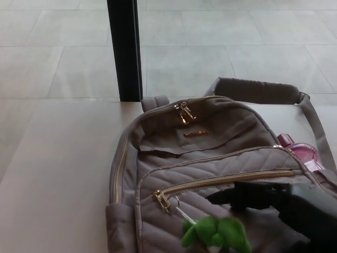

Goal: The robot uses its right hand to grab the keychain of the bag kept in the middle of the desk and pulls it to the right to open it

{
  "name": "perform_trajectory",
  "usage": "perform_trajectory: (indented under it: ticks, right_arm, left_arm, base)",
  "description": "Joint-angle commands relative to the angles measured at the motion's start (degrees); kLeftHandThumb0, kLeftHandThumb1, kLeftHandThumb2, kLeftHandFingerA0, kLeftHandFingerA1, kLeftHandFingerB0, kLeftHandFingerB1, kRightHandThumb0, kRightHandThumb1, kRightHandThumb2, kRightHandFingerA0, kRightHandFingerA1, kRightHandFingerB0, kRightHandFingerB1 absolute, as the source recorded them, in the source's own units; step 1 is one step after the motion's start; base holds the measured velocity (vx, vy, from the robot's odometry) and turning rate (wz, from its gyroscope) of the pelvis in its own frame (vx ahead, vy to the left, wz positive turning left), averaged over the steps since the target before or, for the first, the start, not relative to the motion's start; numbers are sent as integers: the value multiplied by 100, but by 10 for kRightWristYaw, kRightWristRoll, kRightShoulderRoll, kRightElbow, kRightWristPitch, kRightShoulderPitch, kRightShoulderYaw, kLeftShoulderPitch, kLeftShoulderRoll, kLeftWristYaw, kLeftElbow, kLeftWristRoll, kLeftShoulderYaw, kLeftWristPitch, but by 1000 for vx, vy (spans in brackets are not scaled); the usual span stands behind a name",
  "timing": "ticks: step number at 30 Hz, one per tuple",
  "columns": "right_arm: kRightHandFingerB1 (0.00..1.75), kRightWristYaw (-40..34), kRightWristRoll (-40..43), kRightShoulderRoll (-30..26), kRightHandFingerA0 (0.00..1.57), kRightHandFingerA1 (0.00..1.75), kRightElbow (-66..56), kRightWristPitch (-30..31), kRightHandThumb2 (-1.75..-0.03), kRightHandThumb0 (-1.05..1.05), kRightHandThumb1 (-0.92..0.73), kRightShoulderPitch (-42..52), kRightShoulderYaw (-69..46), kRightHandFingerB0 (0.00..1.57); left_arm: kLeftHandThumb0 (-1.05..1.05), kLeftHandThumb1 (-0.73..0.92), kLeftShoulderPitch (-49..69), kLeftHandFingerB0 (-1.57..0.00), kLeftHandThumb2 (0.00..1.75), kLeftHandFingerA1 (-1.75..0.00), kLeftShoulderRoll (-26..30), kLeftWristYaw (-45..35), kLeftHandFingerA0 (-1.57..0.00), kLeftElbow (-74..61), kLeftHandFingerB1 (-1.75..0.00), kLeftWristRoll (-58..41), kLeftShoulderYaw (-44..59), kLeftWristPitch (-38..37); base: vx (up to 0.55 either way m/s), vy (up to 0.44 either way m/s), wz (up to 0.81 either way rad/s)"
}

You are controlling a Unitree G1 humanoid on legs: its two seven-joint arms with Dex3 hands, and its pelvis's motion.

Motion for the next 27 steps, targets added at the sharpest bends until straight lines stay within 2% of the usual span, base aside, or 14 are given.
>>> perform_trajectory:
  ticks: [1,2,6,7,8,10,11,15,17,18,19,24,25,27]
  right_arm:
    - [35,0,-30,8,67,60,4,24,-58,-65,-55,5,11,39]
    - [36,0,-31,11,69,61,3,29,-58,-65,-56,7,11,39]
    - [36,3,-50,13,71,60,-5,55,-58,-61,-56,18,15,39]
    - [36,0,-56,14,73,60,-4,53,-58,-61,-56,20,17,39]
    - [35,4,-67,13,74,59,-11,67,-58,-59,-57,23,20,39]
    - [49,2,-75,14,72,68,-13,71,-82,-59,-46,26,23,33]
    - [37,-6,-79,16,82,60,-7,59,-58,-54,-57,28,24,41]
    - [38,-27,-100,18,93,68,11,35,-57,-53,-60,29,28,42]
    - [40,-34,-107,21,101,81,8,39,-59,-48,-64,37,26,44]
    - [54,-34,-108,24,100,91,5,44,-88,-52,-52,37,26,39]
    - [41,-45,-107,32,111,89,8,38,-60,-46,-64,41,27,48]
    - [41,-51,-119,44,111,94,0,36,-60,-46,-65,49,36,49]
    - [41,-50,-123,45,111,93,-1,36,-60,-46,-66,49,39,49]
    - [41,-51,-125,46,111,93,-2,36,-60,-46,-66,50,41,49]
  left_arm:
    - [-62,45,3,-68,58,-57,12,-1,-46,0,-46,3,-1,-11]
    - [-60,40,4,-64,84,-62,12,-1,-45,-1,-59,3,-1,-14]
    - [-62,41,5,-64,85,-60,14,-1,-47,4,-59,8,-5,-25]
    - [-61,51,4,-68,56,-55,14,0,-47,4,-44,8,-6,-21]
    - [-65,40,2,-60,81,-61,16,2,-42,5,-55,13,-11,-15]
    - [-63,40,3,-61,80,-62,15,0,-42,4,-56,7,-8,-19]
    - [-61,43,5,-68,62,-58,13,-2,-45,1,-48,1,-4,-19]
    - [-57,51,6,-69,56,-55,15,-3,-48,-1,-44,3,-6,-18]
    - [-60,42,-1,-61,85,-60,20,-4,-46,6,-58,15,-17,-18]
    - [-60,42,-1,-62,85,-61,21,-4,-45,5,-58,16,-19,-21]
    - [-60,42,-2,-60,85,-61,21,-5,-50,7,-57,14,-19,-19]
    - [-60,48,-2,-65,58,-54,22,-5,-58,10,-45,16,-26,-30]
    - [-66,44,-4,-59,86,-64,22,-1,-54,12,-55,17,-26,-29]
    - [-66,44,-5,-59,86,-64,22,1,-54,13,-55,17,-27,-28]
  base:
    - [0,0,0]
    - [0,0,0]
    - [0,0,0]
    - [0,0,0]
    - [0,0,0]
    - [0,0,0]
    - [0,0,0]
    - [0,0,0]
    - [0,0,0]
    - [0,0,0]
    - [0,0,0]
    - [0,0,0]
    - [0,0,0]
    - [0,0,0]
